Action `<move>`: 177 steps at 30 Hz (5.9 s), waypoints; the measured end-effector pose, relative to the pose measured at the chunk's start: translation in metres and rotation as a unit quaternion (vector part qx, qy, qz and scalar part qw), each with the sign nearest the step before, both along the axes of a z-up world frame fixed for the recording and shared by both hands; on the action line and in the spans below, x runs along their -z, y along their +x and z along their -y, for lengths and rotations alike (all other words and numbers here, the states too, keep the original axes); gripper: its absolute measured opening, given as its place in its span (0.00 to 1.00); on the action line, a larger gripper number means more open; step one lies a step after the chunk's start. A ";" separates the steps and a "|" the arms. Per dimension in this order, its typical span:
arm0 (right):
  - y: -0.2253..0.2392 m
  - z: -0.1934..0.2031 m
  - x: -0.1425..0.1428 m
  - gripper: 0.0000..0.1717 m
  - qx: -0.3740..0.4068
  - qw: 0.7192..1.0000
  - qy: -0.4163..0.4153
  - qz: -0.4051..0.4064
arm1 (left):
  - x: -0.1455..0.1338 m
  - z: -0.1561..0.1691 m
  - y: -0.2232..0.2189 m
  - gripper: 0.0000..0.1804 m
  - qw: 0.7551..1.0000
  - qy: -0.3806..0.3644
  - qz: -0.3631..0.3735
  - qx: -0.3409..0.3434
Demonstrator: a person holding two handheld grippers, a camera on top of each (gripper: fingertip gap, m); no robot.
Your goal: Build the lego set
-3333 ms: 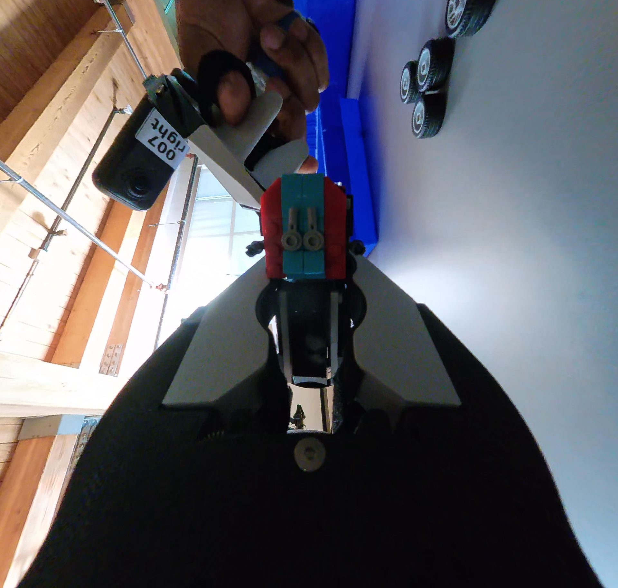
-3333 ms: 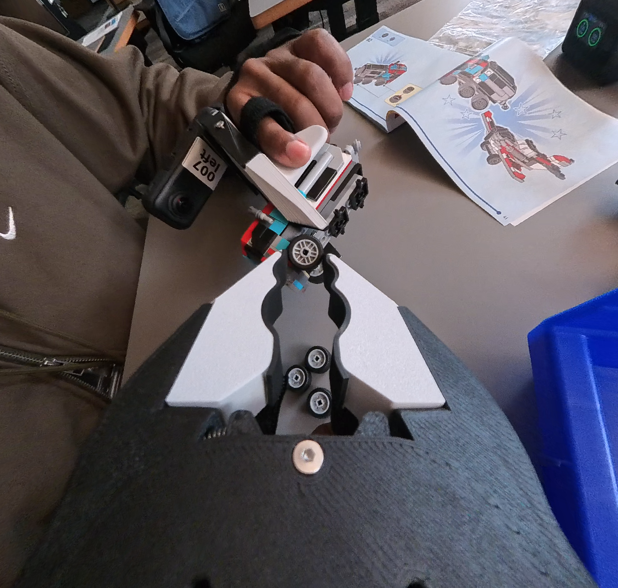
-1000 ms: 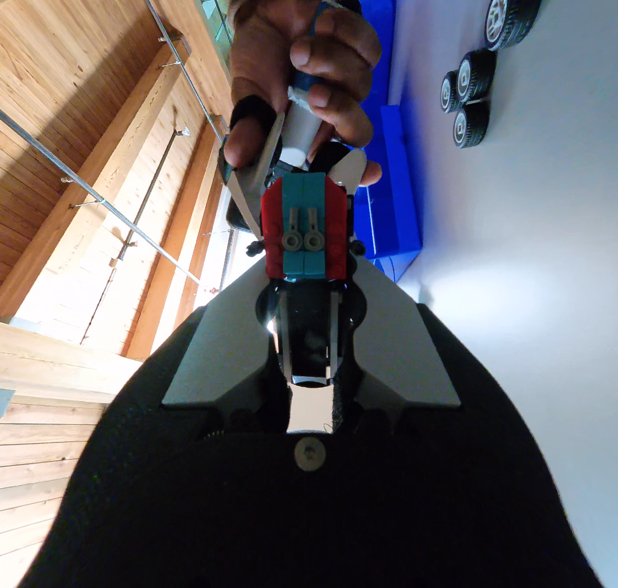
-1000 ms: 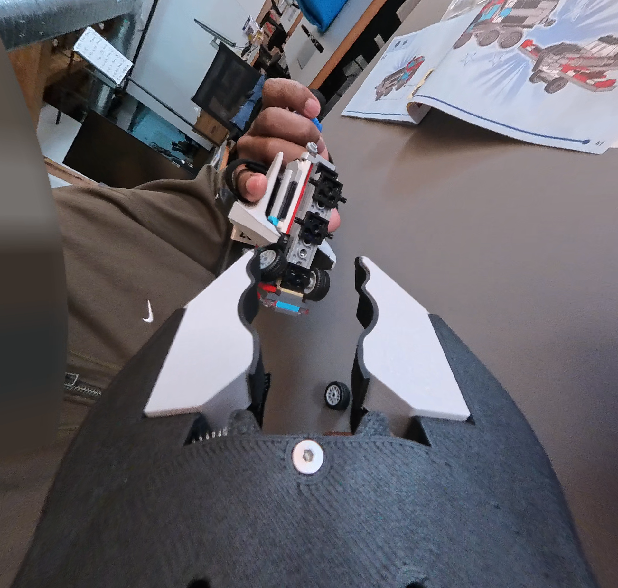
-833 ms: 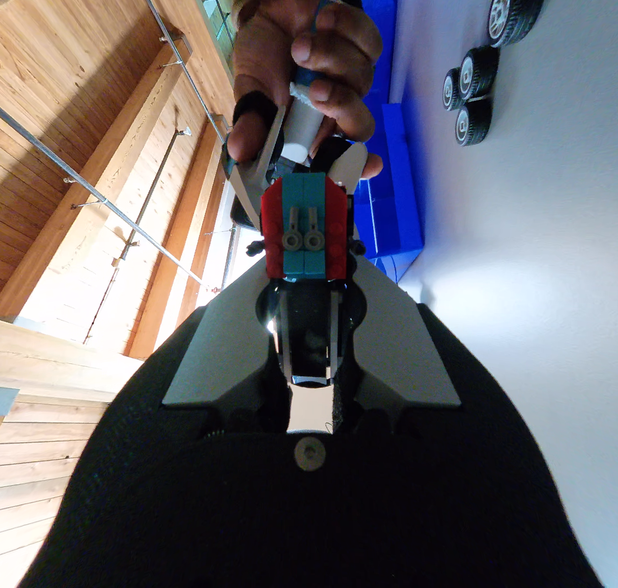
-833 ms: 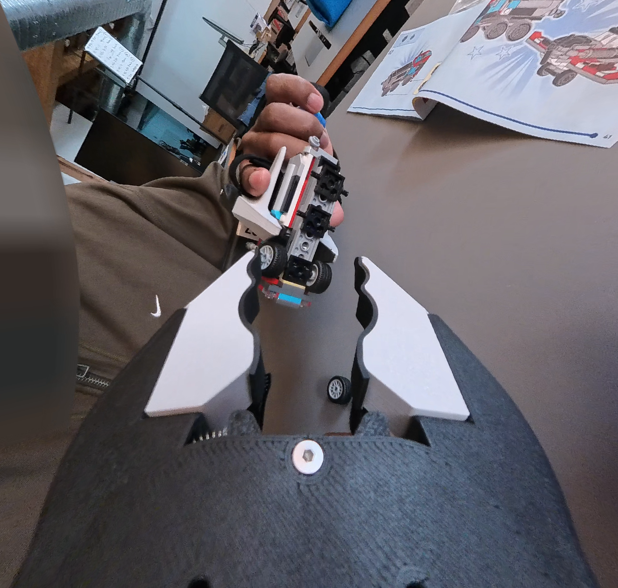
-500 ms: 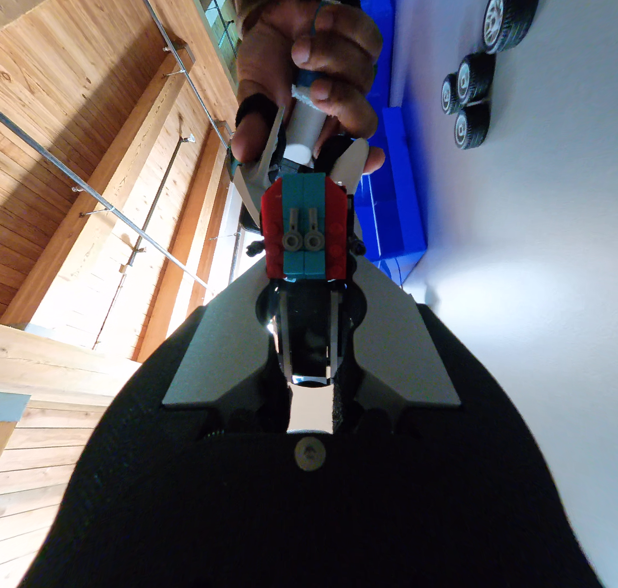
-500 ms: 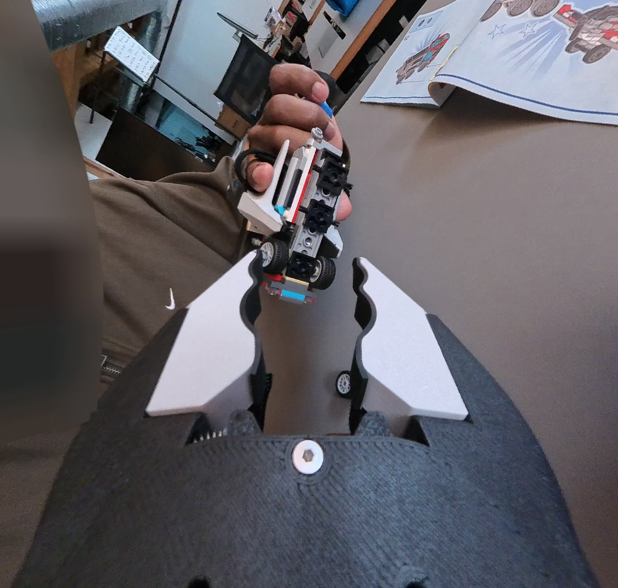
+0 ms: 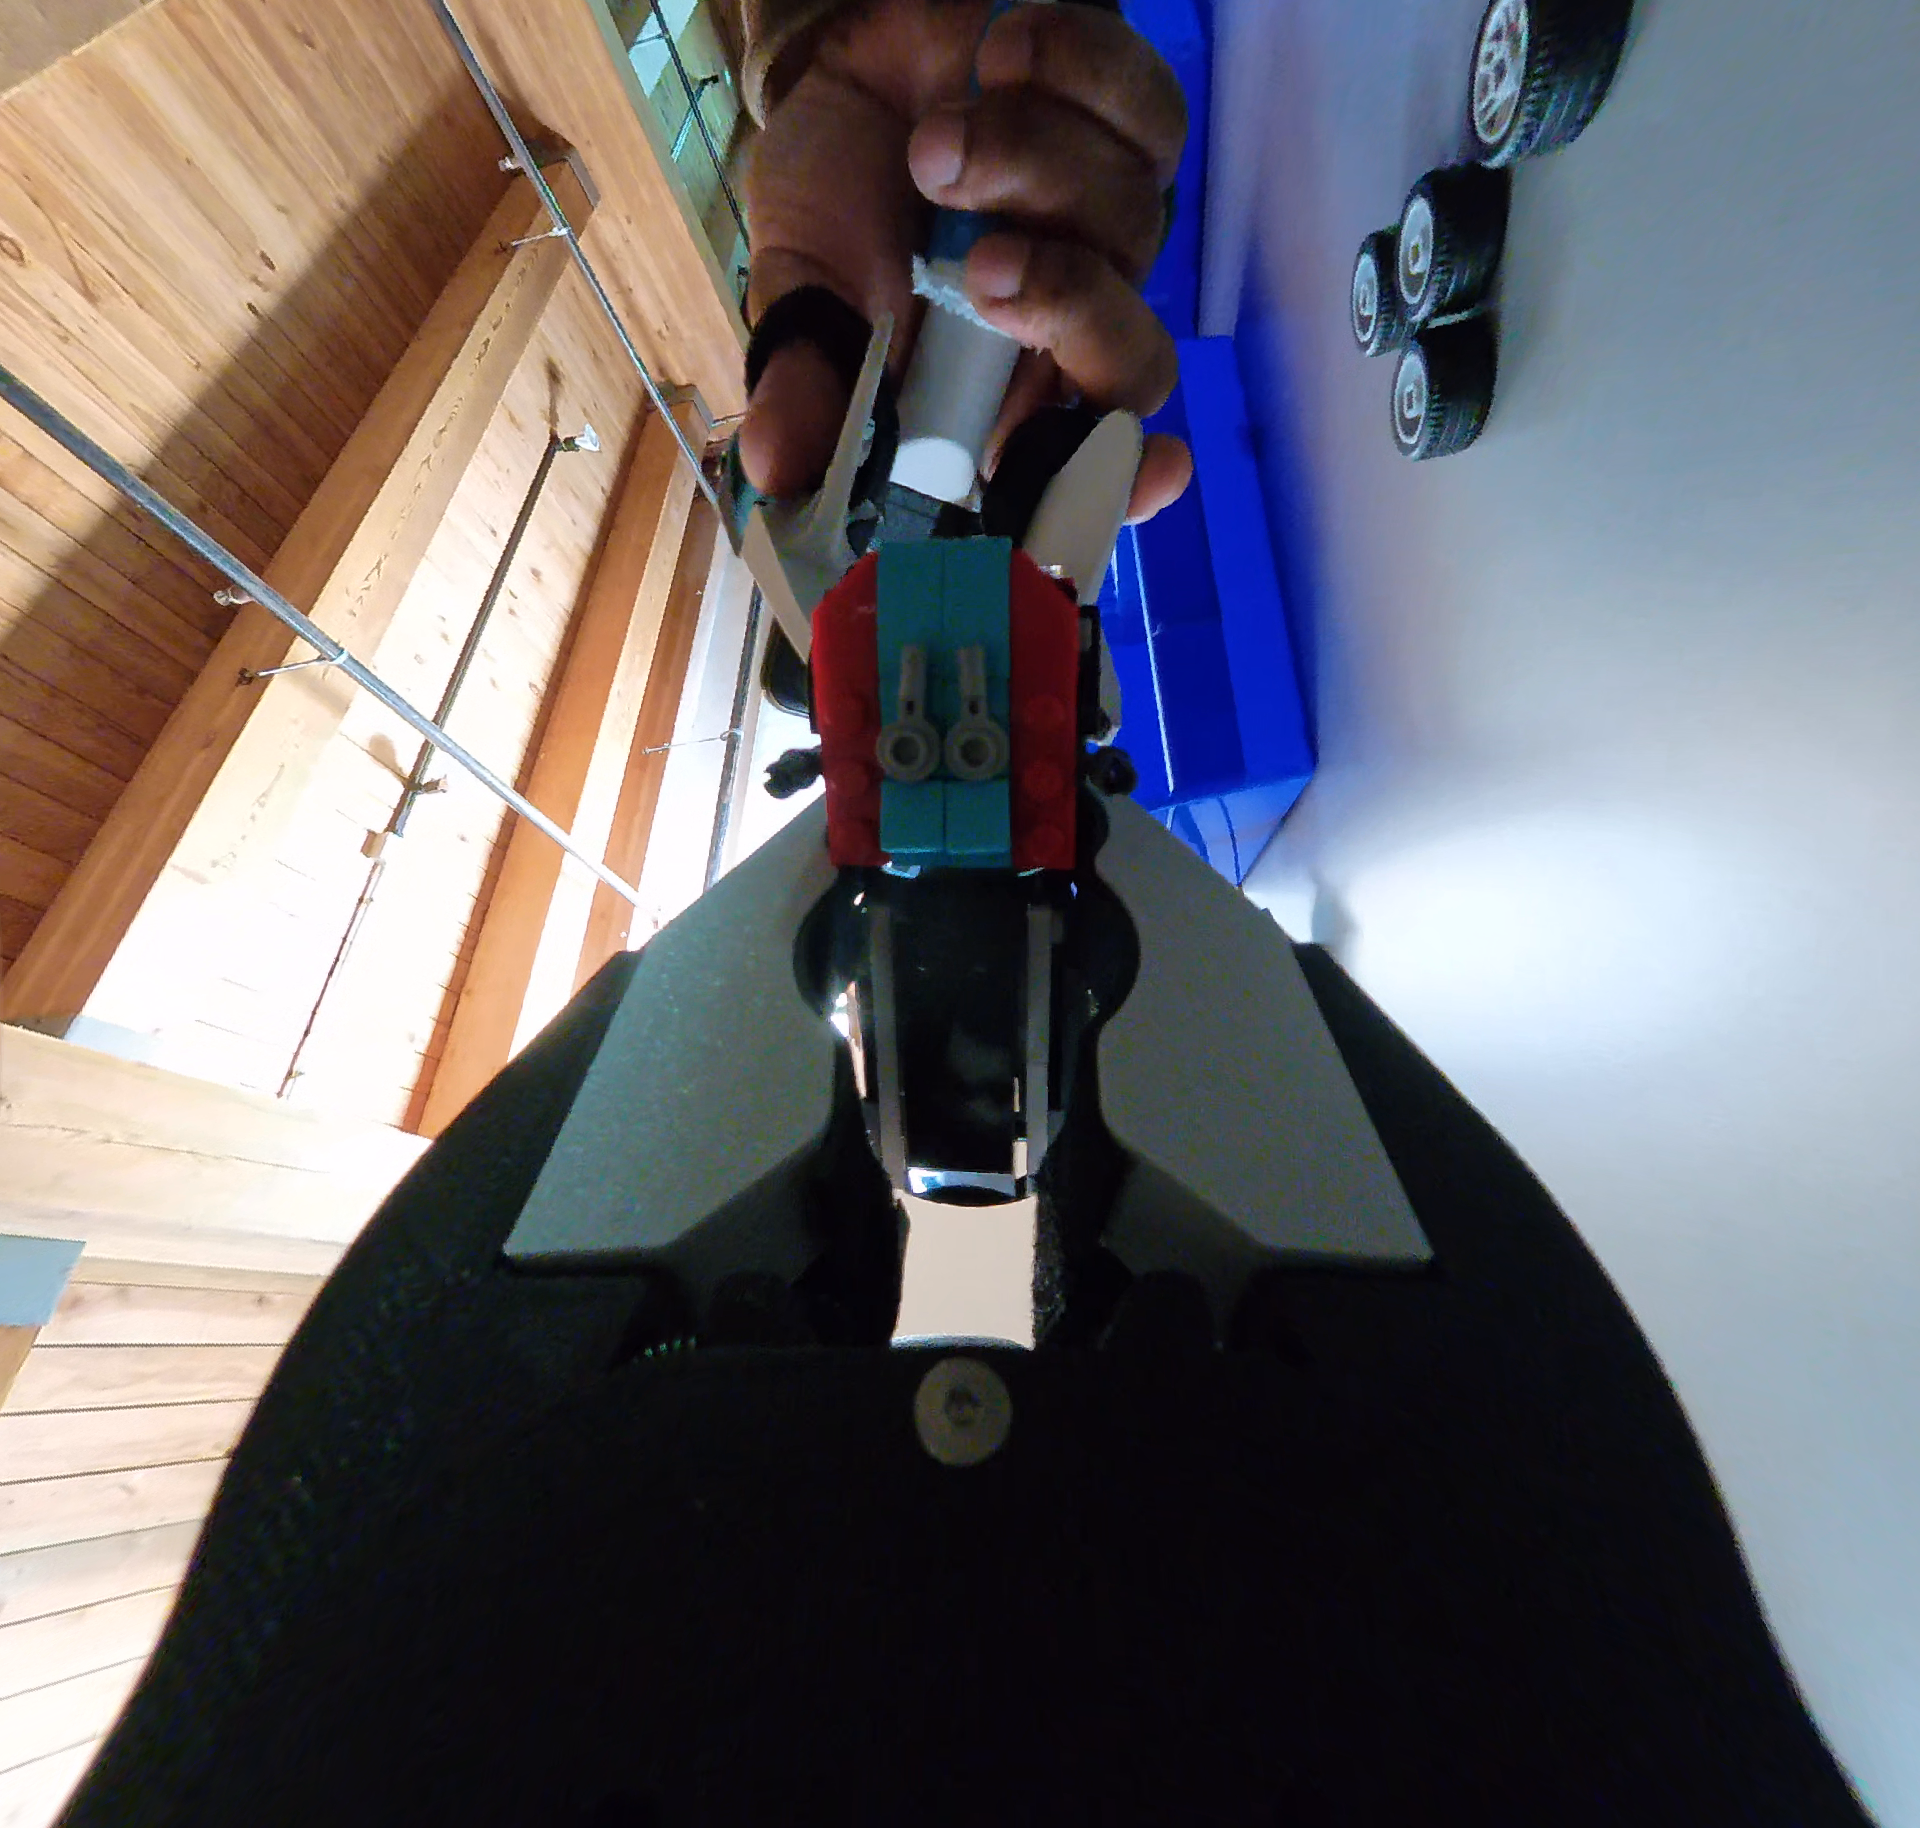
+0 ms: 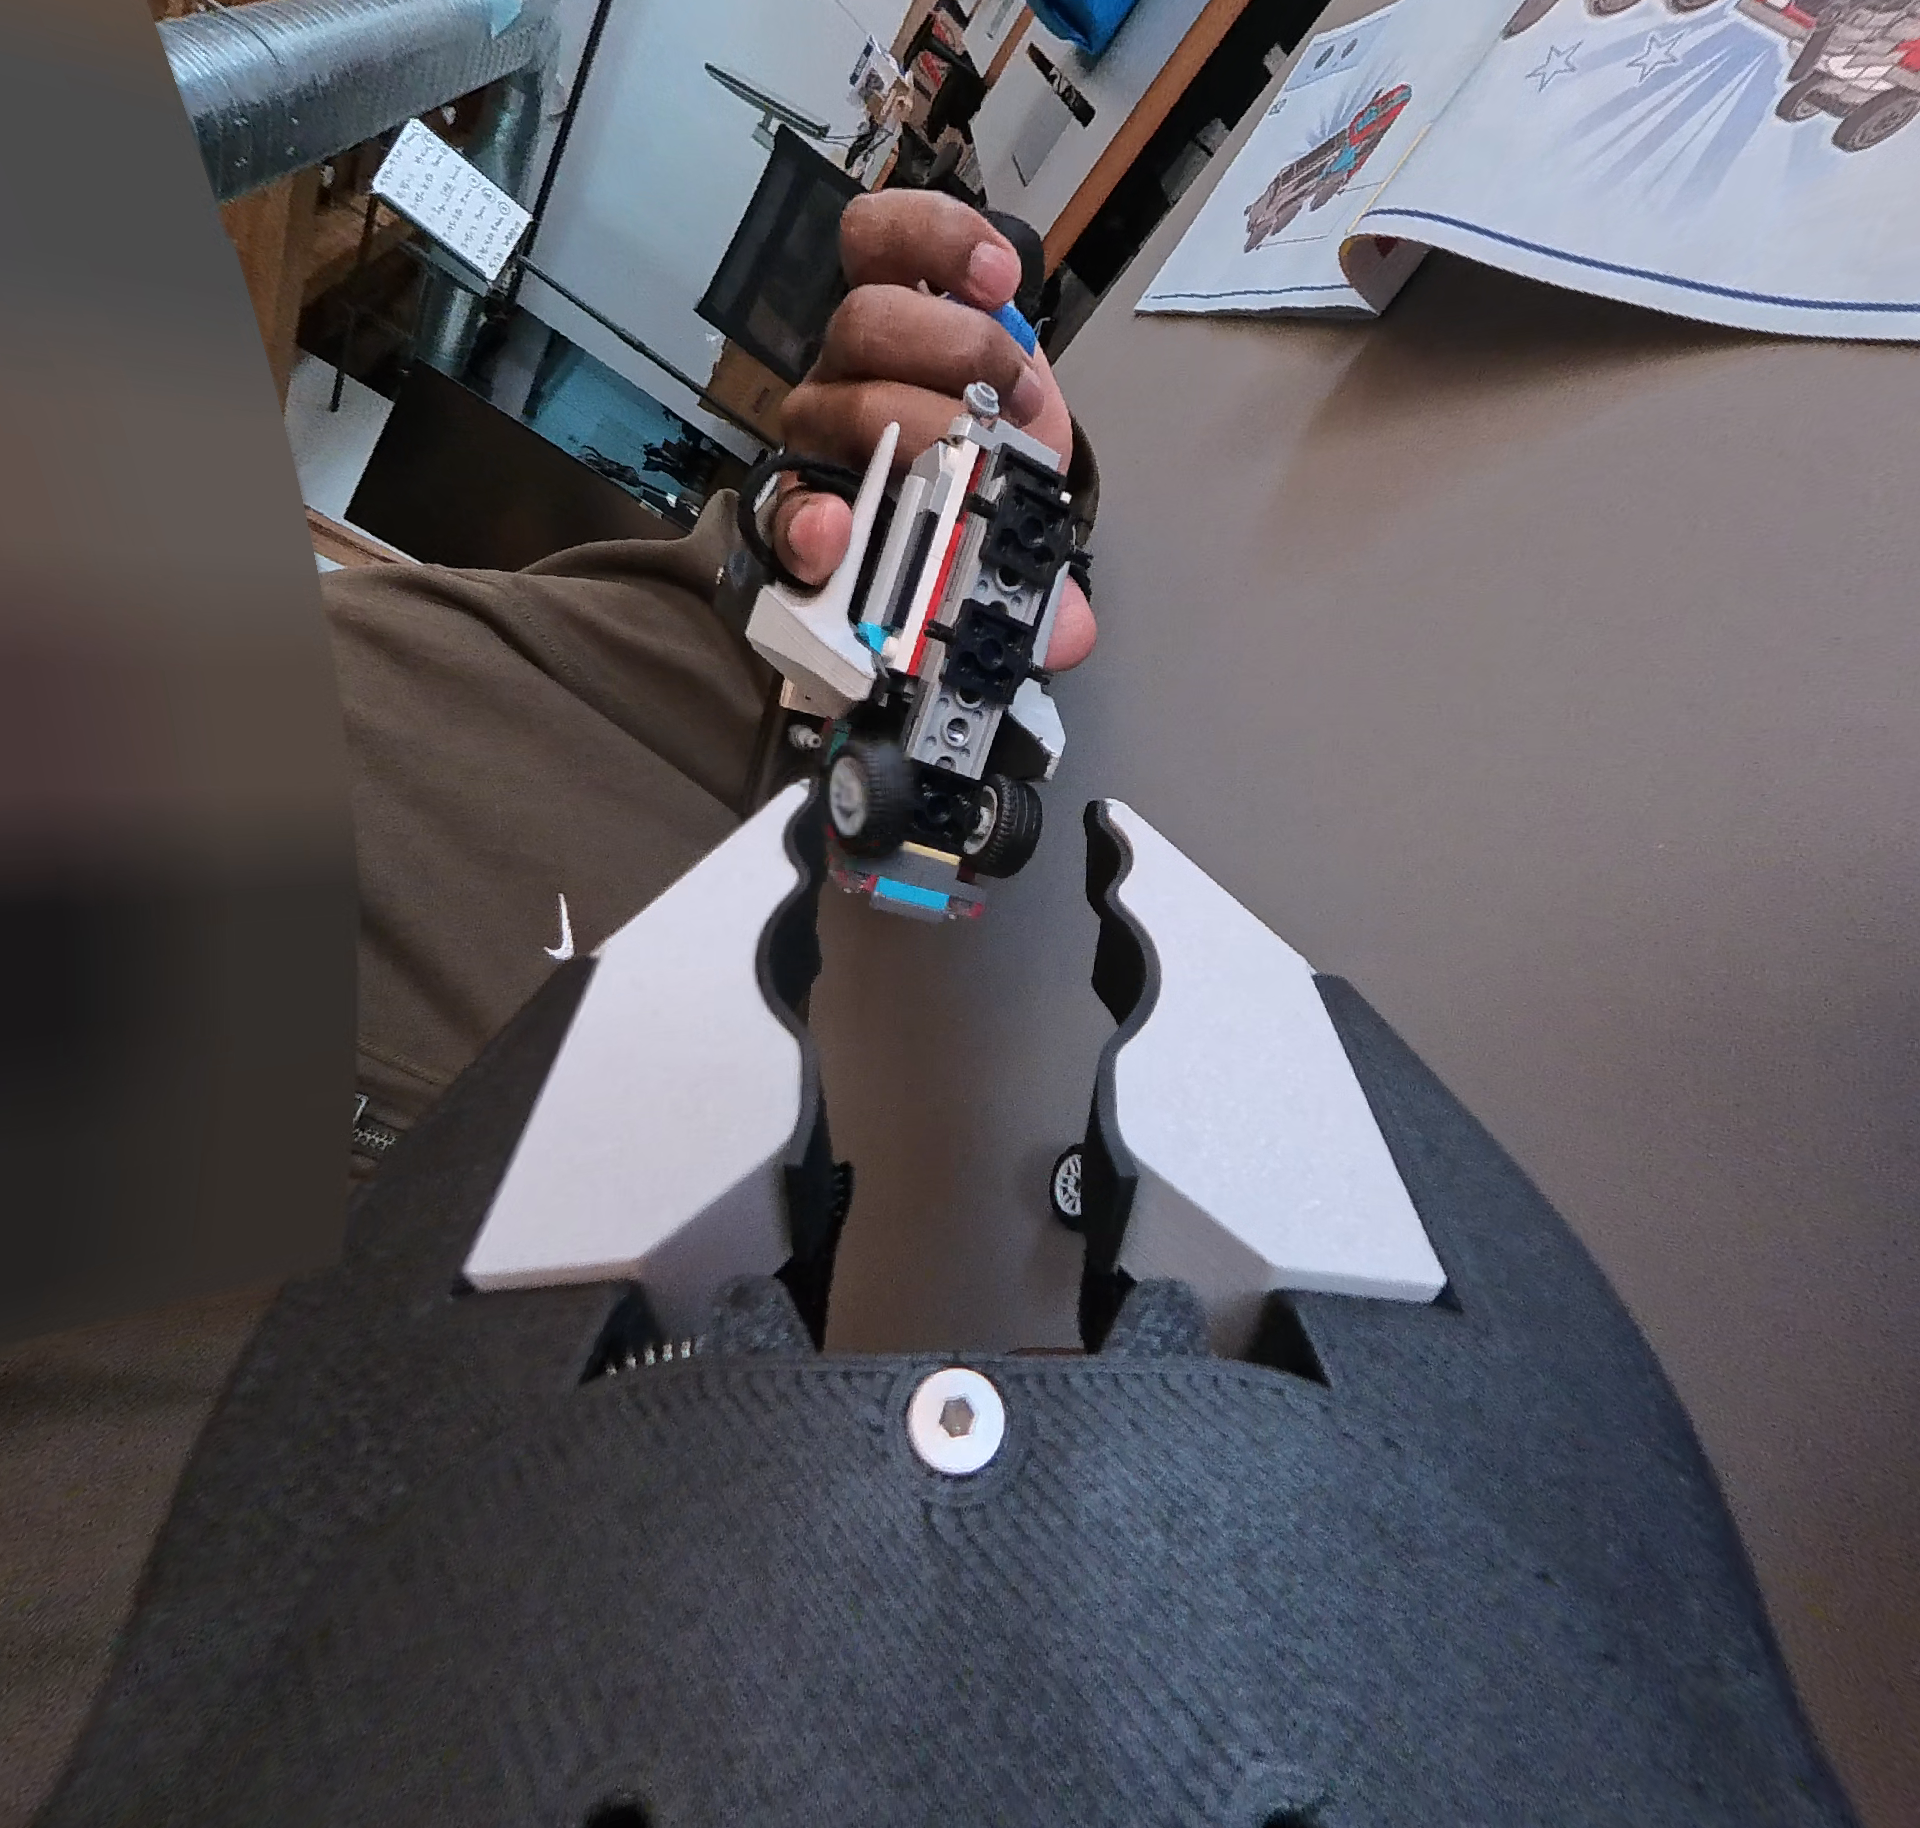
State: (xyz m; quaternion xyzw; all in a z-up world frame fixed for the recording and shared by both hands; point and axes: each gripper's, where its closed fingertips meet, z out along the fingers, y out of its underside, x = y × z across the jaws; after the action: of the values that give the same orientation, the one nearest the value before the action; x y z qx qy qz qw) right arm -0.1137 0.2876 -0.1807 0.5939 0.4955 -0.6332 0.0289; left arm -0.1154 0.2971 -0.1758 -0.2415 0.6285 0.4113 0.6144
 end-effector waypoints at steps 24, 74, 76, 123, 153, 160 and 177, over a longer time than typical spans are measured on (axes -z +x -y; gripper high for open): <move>0.007 0.006 -0.012 0.38 -0.011 0.996 -0.087 -0.032 | -0.008 0.005 0.004 0.21 1.000 0.024 0.005 0.006; 0.006 0.027 -0.006 0.26 -0.043 0.986 -0.158 -0.029 | -0.010 0.010 0.006 0.21 0.999 0.043 -0.022 0.013; 0.006 0.028 -0.005 0.26 -0.046 0.986 -0.155 -0.028 | -0.010 0.010 0.007 0.21 0.999 0.043 -0.022 0.013; 0.008 0.026 0.007 0.13 0.054 0.950 0.296 -0.086 | 0.017 -0.010 -0.005 0.20 0.998 -0.036 -0.033 -0.025; 0.008 0.030 0.009 0.12 0.024 0.997 0.048 -0.060 | 0.025 -0.008 -0.001 0.20 0.995 -0.103 -0.008 -0.017; 0.010 0.032 0.013 0.12 0.017 0.995 0.078 -0.053 | 0.028 -0.007 0.001 0.20 0.994 -0.110 -0.015 -0.015; 0.012 0.029 0.012 0.13 0.019 0.995 0.081 -0.051 | 0.027 -0.007 0.002 0.20 0.994 -0.112 -0.011 -0.014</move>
State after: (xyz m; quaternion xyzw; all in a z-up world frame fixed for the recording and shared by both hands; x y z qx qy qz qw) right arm -0.1019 0.2584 -0.1930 0.5707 0.5341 -0.6212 -0.0567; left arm -0.1131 0.3041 -0.2032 -0.3133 0.6739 0.3498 0.5704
